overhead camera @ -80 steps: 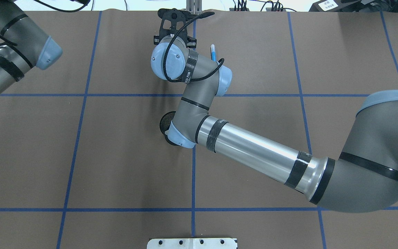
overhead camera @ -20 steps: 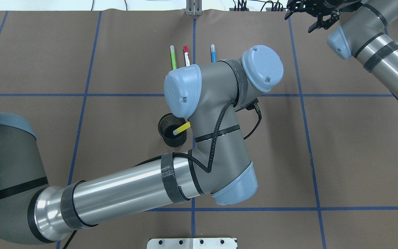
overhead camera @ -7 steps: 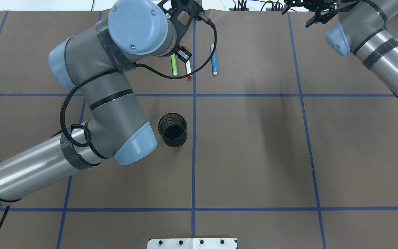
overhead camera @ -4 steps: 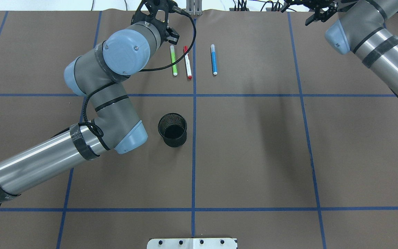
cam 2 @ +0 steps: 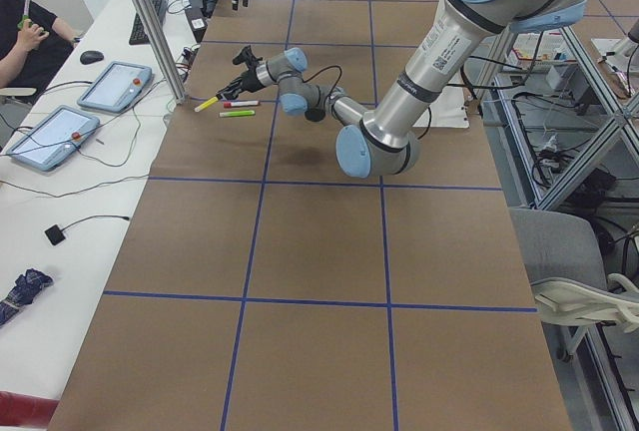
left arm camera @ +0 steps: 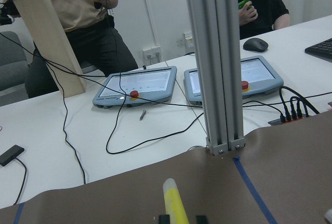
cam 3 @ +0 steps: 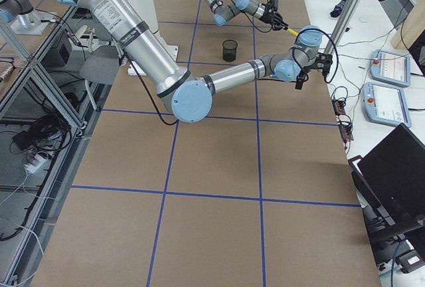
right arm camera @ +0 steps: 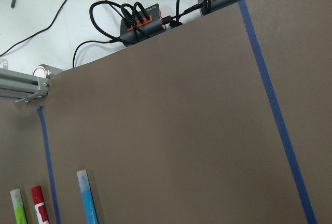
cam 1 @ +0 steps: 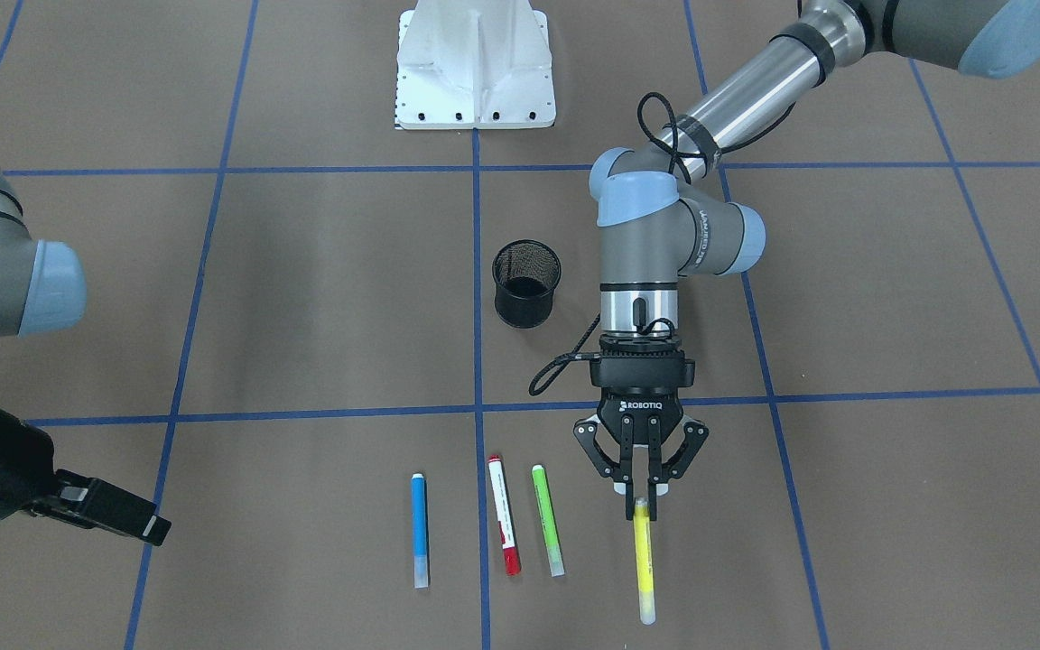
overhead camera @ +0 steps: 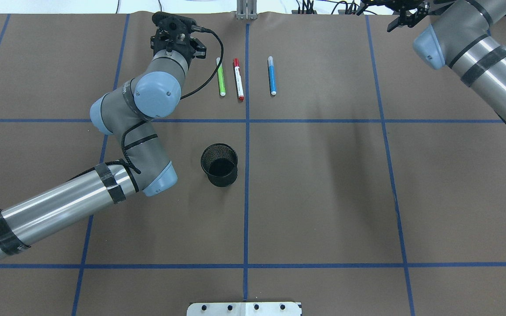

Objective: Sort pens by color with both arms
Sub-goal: 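Lift the yellow highlighter out of the cup with the left gripper, then lay the yellow highlighter beside the green highlighter and release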

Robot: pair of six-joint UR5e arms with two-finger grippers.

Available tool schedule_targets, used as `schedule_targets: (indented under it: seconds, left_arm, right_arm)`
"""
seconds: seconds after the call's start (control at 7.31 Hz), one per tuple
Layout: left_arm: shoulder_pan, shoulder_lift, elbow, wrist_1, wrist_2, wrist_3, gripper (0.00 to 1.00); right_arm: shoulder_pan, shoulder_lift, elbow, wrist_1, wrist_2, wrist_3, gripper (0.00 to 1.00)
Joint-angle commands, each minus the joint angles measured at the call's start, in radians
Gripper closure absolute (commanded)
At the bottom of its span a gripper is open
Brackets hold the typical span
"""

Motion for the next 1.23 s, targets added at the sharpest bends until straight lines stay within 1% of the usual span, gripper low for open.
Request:
schedule_targets:
  seconds: [0.0,0.14,0.27,0.68,0.82,0.96,1.09]
  left_arm:
    - [0.033,-0.012,0.056,-0.008,0.042,-0.098,1.0]
    - [0.045,-0.019,0.062,-0.008,0.045,-0.104,1.0]
    - [0.053,-0.052,0.086,-0.008,0.046,-0.136,1.0]
    - [0.053,-0.072,0.132,-0.008,0.045,-0.159,1.0]
    - [0.053,-0.071,0.131,-0.008,0.04,-0.158,0.82]
    - [0.054,-0.077,0.122,-0.011,0.037,-0.159,0.01]
    - [0.054,-0.081,0.12,-0.011,0.036,-0.158,0.0]
  right_arm:
    - [0.0,-0.001,0.001,0.0,0.0,-0.001,0.0]
    - [0.0,-0.003,0.001,0.0,-0.001,-0.001,0.0]
    - [0.0,-0.003,0.001,0.0,-0.003,-0.001,0.0]
    - [0.0,0.0,0.001,-0.002,-0.011,-0.001,0.0]
    - [0.0,0.0,0.001,0.0,-0.011,-0.001,0.0]
    - [0.0,0.002,0.001,0.0,-0.011,-0.002,0.0]
    - [0.001,0.003,0.001,0.001,-0.011,-0.004,0.0]
